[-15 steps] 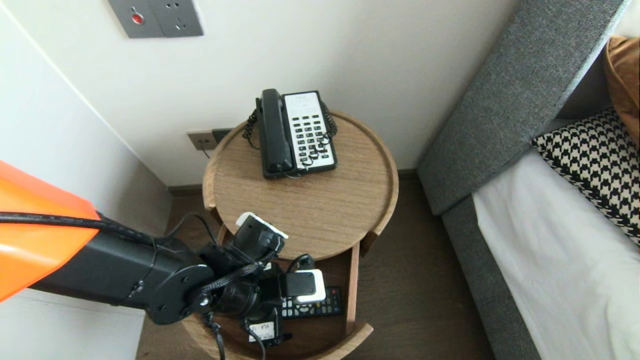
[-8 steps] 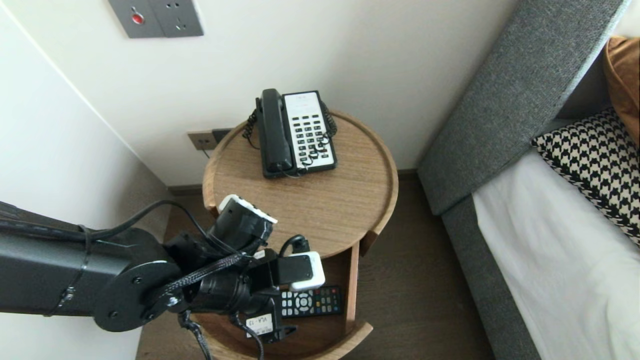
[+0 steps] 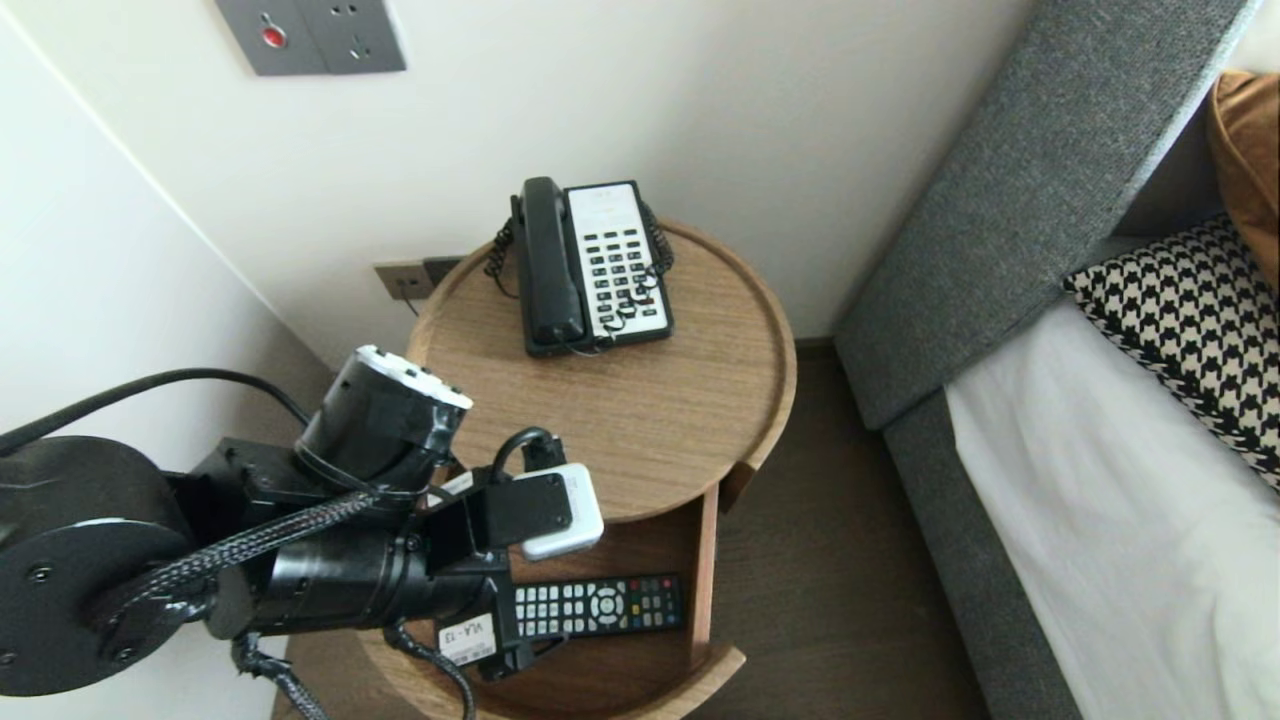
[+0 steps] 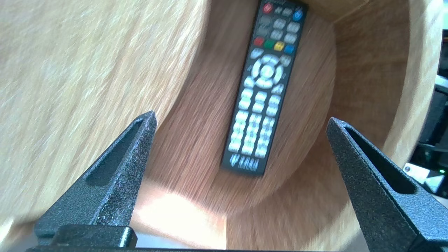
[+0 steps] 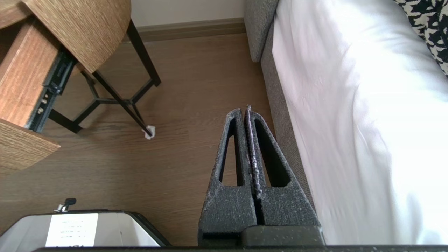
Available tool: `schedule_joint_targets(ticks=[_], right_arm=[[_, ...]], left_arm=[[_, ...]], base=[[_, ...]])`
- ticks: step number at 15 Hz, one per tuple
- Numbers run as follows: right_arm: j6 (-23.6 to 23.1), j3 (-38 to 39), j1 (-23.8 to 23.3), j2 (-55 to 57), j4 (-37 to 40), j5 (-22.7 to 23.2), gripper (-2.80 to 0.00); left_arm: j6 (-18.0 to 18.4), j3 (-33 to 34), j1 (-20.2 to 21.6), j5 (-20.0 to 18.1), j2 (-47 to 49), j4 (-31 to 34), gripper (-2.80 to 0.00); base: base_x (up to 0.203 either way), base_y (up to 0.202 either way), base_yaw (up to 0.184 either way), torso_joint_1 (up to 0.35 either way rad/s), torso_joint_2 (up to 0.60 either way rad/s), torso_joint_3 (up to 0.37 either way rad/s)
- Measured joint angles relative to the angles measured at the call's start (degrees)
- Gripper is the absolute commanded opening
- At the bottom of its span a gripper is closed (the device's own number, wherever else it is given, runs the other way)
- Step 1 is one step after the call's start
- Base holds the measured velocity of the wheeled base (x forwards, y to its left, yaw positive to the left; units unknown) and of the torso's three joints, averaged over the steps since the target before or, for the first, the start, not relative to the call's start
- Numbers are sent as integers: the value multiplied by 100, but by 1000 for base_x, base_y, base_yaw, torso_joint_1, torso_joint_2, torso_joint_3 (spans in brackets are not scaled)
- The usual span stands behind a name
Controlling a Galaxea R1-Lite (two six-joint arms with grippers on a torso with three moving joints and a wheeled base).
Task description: Close the nightstand drawer
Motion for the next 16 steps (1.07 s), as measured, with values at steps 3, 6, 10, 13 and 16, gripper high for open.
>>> schedule_joint_targets(ticks=[3, 6, 10, 13, 16], right_arm=[[-1, -1, -1, 0, 0, 0, -280], [-1, 0, -2, 0, 0, 1, -280], [0, 0, -2, 0, 0, -1, -280], [0, 0, -2, 0, 0, -1, -280], [-2, 0, -2, 0, 0, 1, -280]], left_arm=[[-49, 139, 64, 106, -428, 55, 0], [-304, 318, 180, 293, -856, 102, -280], [-922, 739, 488, 694, -1460, 327, -280], [-1701, 1158, 758, 831, -1986, 644, -280], [-2535, 1535, 1067, 868, -2595, 1142, -280]], base=[[0, 0, 0, 0, 0, 0], [0, 0, 0, 0, 0, 0], [0, 0, 0, 0, 0, 0], [0, 0, 0, 0, 0, 0], [0, 0, 0, 0, 0, 0]])
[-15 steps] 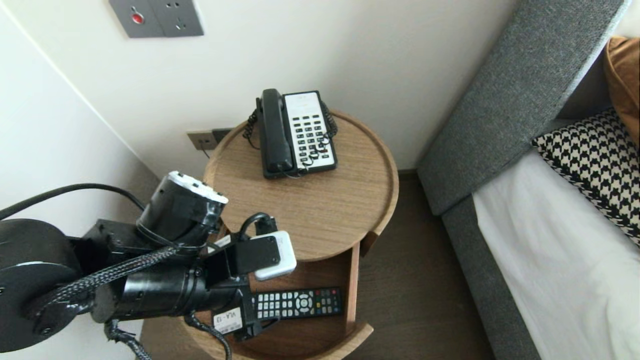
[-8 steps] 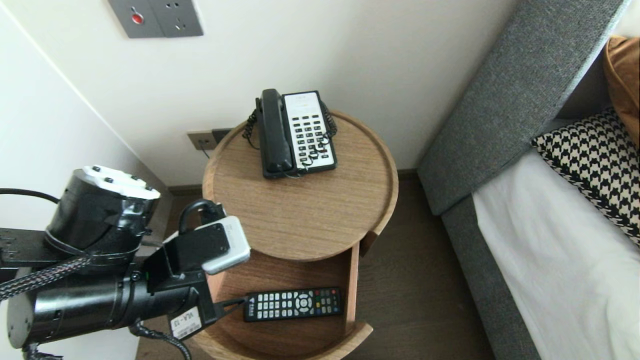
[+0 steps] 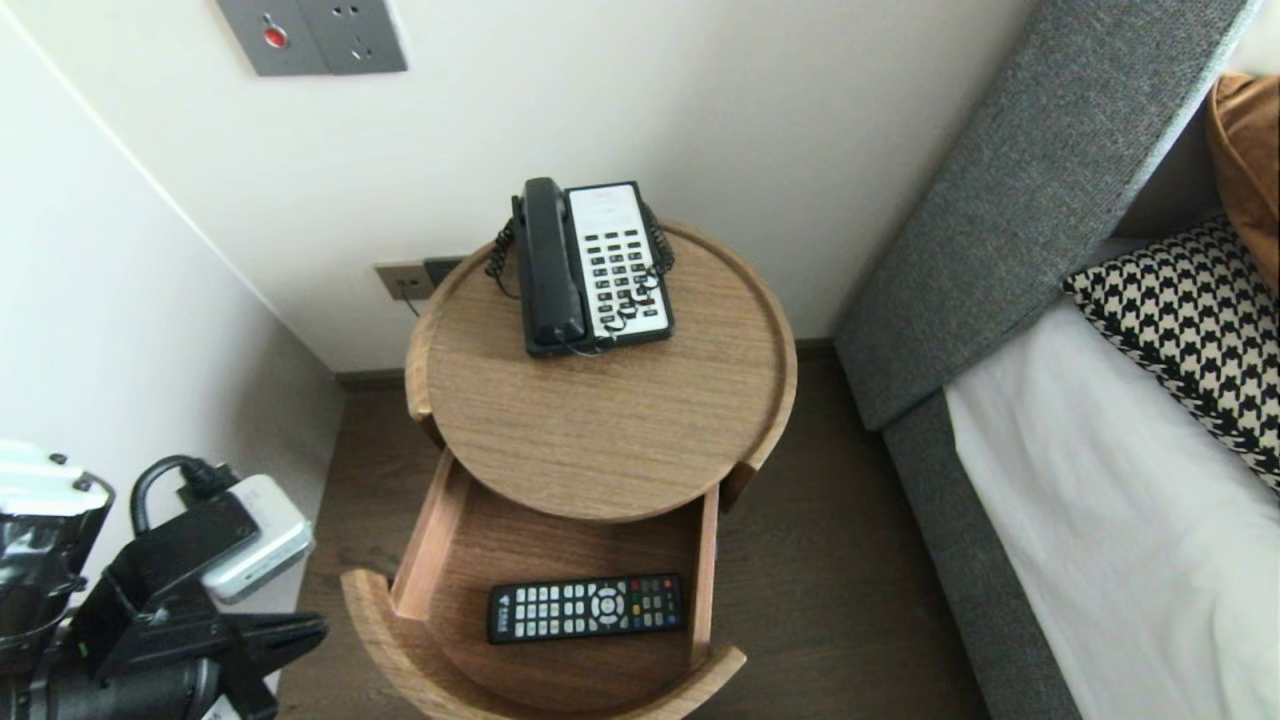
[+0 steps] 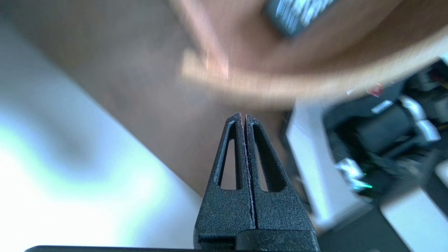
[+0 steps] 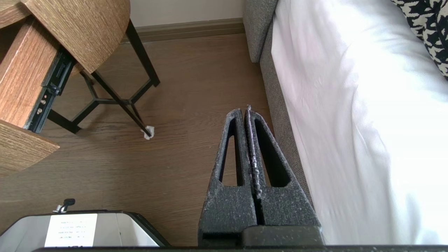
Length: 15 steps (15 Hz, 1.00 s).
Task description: Close the nightstand drawer
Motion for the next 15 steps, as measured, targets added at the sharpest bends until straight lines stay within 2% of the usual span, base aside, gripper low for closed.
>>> schedule_joint_targets(ticks=[2, 4, 6, 9, 13, 15], right_arm=[[0, 0, 0, 0, 0, -2, -280], [0, 0, 0, 0, 0, -2, -280], [0, 0, 0, 0, 0, -1, -280], [2, 0, 0, 0, 0, 0, -280], [1, 0, 0, 0, 0, 1, -280], [-2, 0, 0, 0, 0, 1, -280]], left_arm=[[-407, 336, 184, 50, -399, 340, -280], [-614, 753, 367, 93, -688, 304, -280], [-836, 1251, 487, 96, -856, -180, -280], [-914, 2150, 549, 31, -914, -1258, -280], [-926, 2712, 560, -729, -688, -2595, -280], [-945, 2923, 560, -823, -435, -3117, -280]], base=[[0, 0, 0, 0, 0, 0], [0, 0, 0, 0, 0, 0], [0, 0, 0, 0, 0, 0], [0, 0, 0, 0, 0, 0], [0, 0, 0, 0, 0, 0], [0, 0, 0, 0, 0, 0]])
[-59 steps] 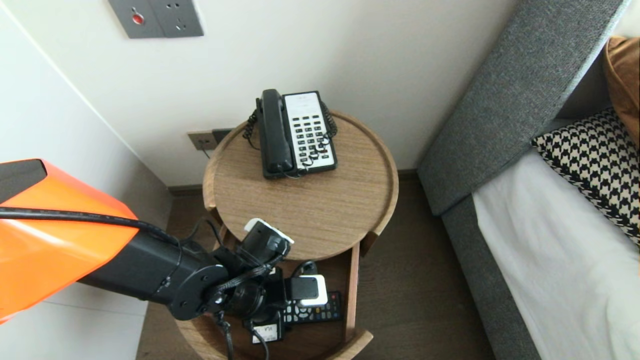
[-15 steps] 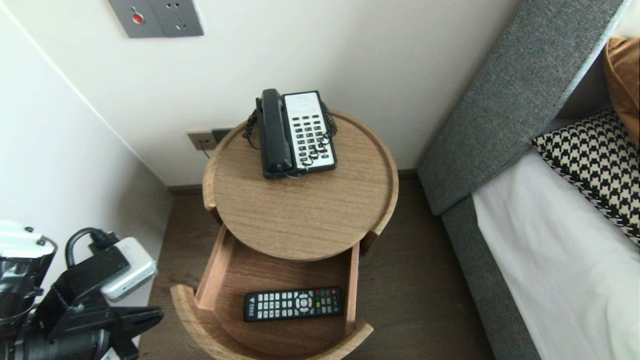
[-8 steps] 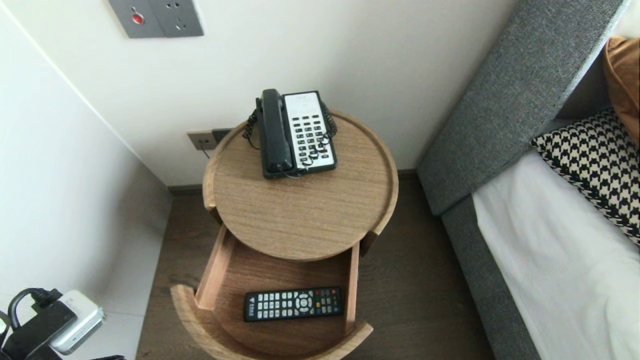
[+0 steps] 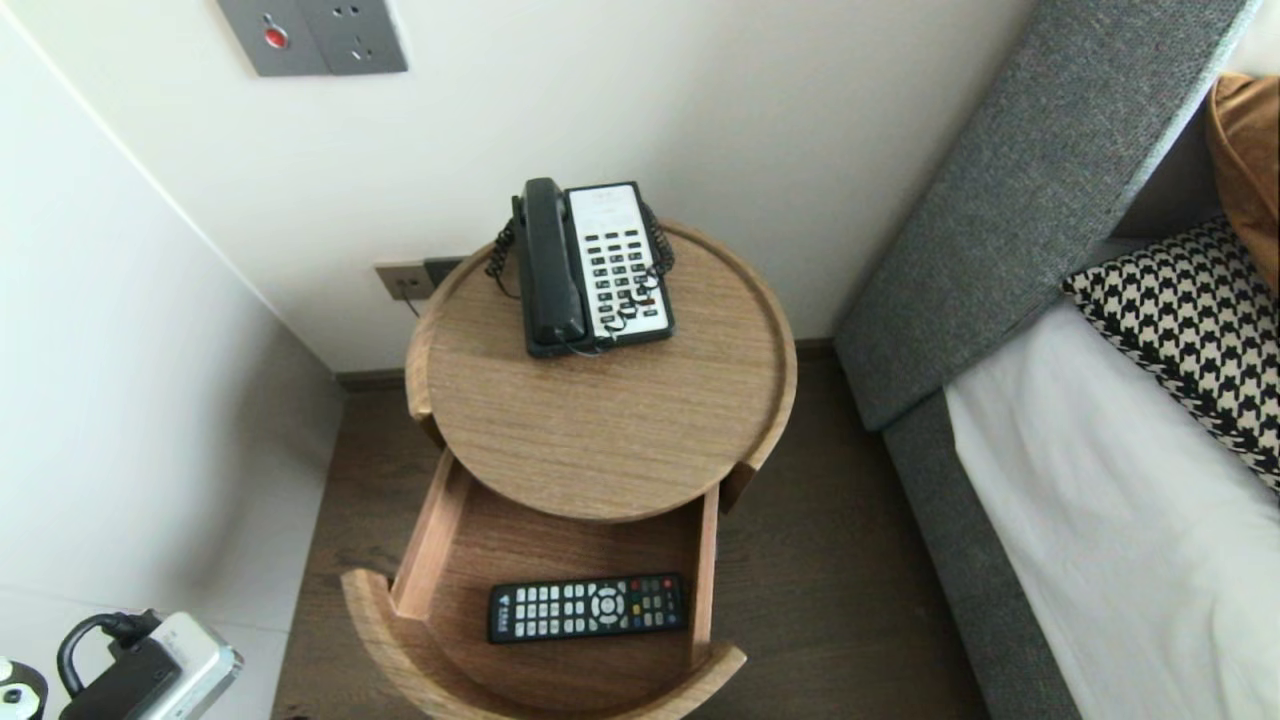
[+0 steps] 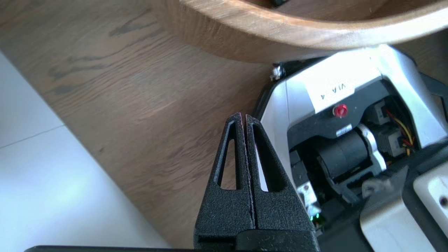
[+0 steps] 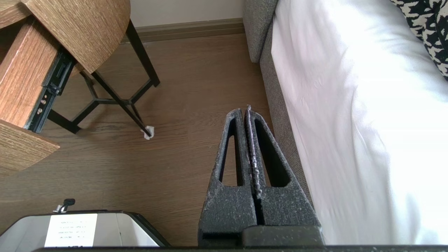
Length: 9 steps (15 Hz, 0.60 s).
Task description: Close the nightstand drawer
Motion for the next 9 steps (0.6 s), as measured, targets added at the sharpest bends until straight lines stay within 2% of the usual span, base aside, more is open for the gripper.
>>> schedule_joint_targets(ticks=[4, 6, 9], right_arm=[[4, 0, 0, 0, 2, -2, -280], [2, 0, 2, 0, 0, 0, -280], [2, 0, 0, 0, 0, -2, -280]], left_arm=[[-78, 505, -82, -19, 887, -1591, -280], [-245, 547, -156, -68, 1211, -1869, -280], [-469, 416, -244, -183, 1608, -1891, -280]], base=[[0, 0, 0, 0, 0, 0], [0, 0, 0, 0, 0, 0], [0, 0, 0, 0, 0, 0]])
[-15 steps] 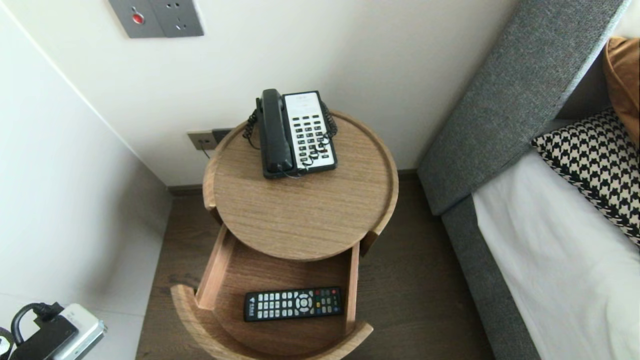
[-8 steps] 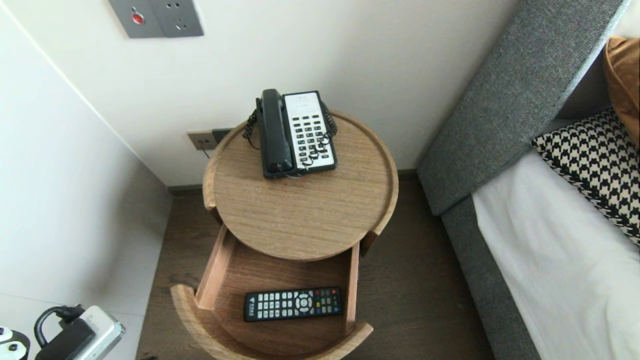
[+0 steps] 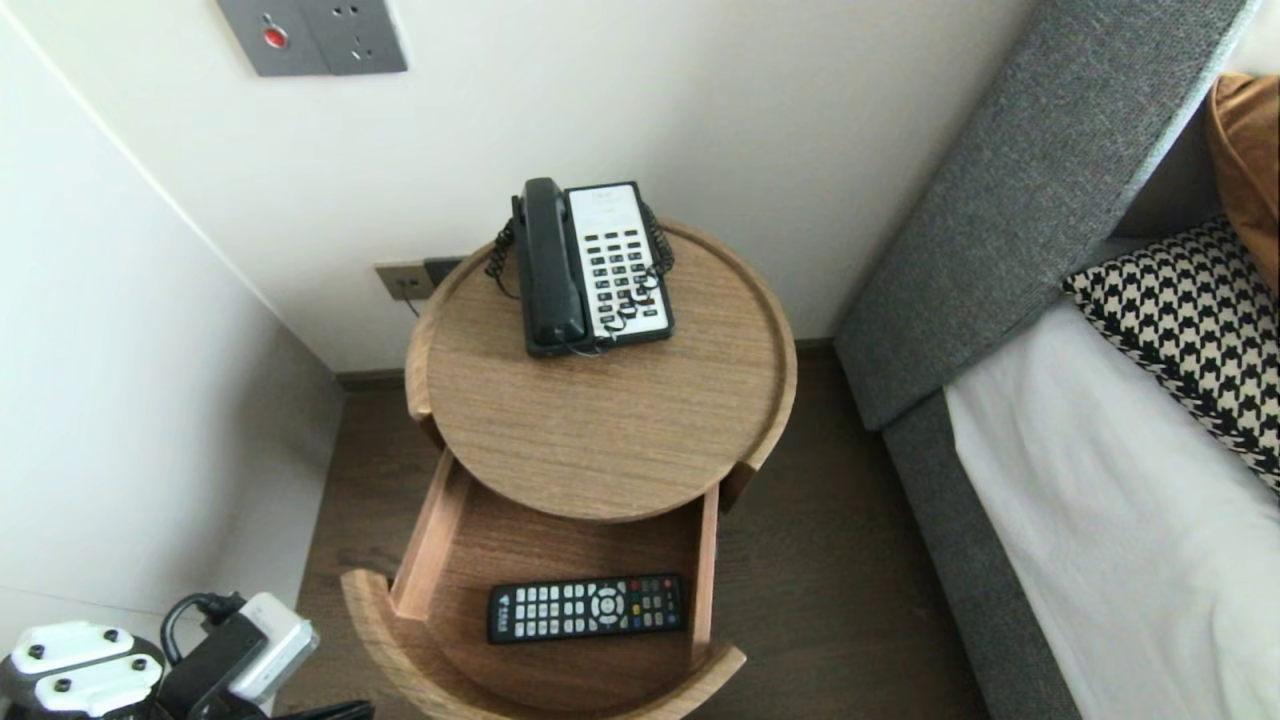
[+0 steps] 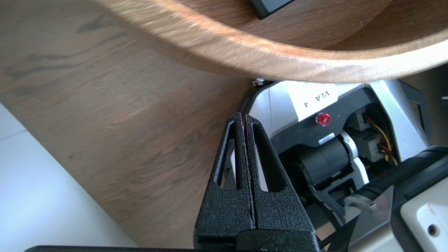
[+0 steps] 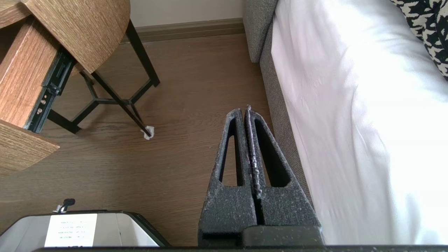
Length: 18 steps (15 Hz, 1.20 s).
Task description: Close the nightstand drawer
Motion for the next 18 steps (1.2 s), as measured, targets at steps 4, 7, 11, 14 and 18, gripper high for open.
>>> schedule_joint_targets(ticks=[4, 7, 11, 14, 18], right_arm=[[0, 0, 0, 0, 0, -1, -280], [0, 0, 2, 0, 0, 2, -280], [2, 0, 0, 0, -2, 0, -280], [0, 0, 2, 0, 0, 2, -280], [0, 0, 0, 0, 0, 2, -280]], left_arm=[[-208, -343, -224, 22, 504, -168, -280], [-496, -567, -401, 203, 848, -562, -280], [-1182, -853, -595, 574, 1377, -1041, -280], [-1603, -1159, -743, 840, 1739, -1136, -280], [-1944, -1587, -801, 1092, 2075, -1134, -280]], base=[[0, 0, 0, 0, 0, 0], [0, 0, 0, 0, 0, 0], [0, 0, 0, 0, 0, 0], [0, 0, 0, 0, 0, 0], [0, 0, 0, 0, 0, 0]])
